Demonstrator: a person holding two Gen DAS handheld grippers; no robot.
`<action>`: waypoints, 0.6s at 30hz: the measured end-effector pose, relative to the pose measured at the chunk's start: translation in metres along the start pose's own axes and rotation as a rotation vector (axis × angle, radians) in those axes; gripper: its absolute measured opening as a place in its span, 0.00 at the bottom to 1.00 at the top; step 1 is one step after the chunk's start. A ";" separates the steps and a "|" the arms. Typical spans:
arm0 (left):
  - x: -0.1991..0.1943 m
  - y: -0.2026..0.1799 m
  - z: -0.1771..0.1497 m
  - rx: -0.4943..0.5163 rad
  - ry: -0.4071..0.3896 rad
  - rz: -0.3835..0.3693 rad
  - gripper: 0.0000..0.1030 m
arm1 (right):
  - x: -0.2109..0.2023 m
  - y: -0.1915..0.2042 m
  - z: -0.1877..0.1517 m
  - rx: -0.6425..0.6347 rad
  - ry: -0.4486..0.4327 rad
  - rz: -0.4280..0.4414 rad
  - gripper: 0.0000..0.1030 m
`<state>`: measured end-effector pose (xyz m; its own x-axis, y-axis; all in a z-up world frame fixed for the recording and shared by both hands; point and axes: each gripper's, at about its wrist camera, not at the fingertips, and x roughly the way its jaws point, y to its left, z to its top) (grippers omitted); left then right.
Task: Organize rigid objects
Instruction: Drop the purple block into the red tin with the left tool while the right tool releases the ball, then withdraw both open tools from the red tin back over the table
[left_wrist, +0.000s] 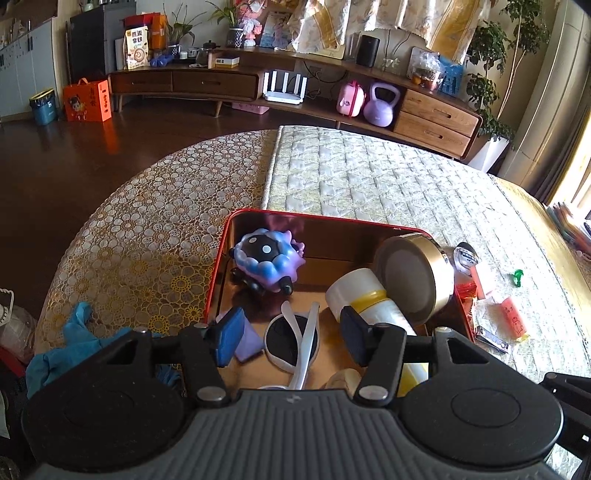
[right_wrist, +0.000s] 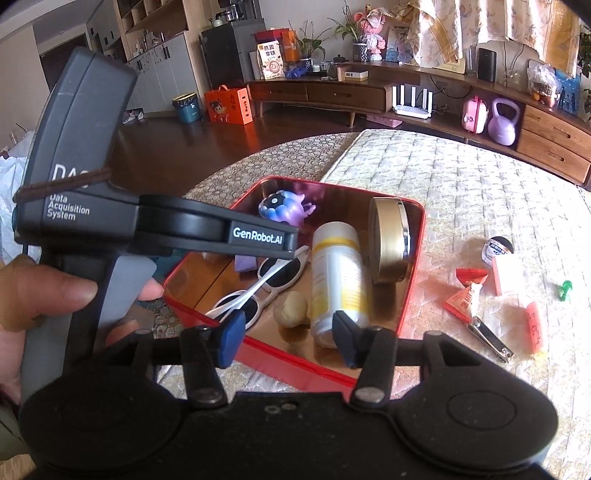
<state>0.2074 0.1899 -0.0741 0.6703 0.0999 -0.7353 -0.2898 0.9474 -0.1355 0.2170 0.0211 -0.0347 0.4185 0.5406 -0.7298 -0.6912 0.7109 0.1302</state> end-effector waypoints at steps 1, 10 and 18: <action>-0.003 -0.001 -0.001 0.003 -0.004 -0.001 0.55 | -0.004 0.000 -0.001 -0.002 -0.013 -0.006 0.59; -0.036 -0.014 -0.012 0.017 -0.041 -0.023 0.61 | -0.044 -0.010 -0.009 0.037 -0.076 0.003 0.63; -0.063 -0.036 -0.023 0.044 -0.084 -0.047 0.69 | -0.086 -0.038 -0.032 0.085 -0.128 -0.030 0.81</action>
<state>0.1602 0.1423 -0.0383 0.7379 0.0780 -0.6704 -0.2275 0.9639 -0.1382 0.1878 -0.0669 0.0017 0.5134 0.5677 -0.6435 -0.6274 0.7599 0.1699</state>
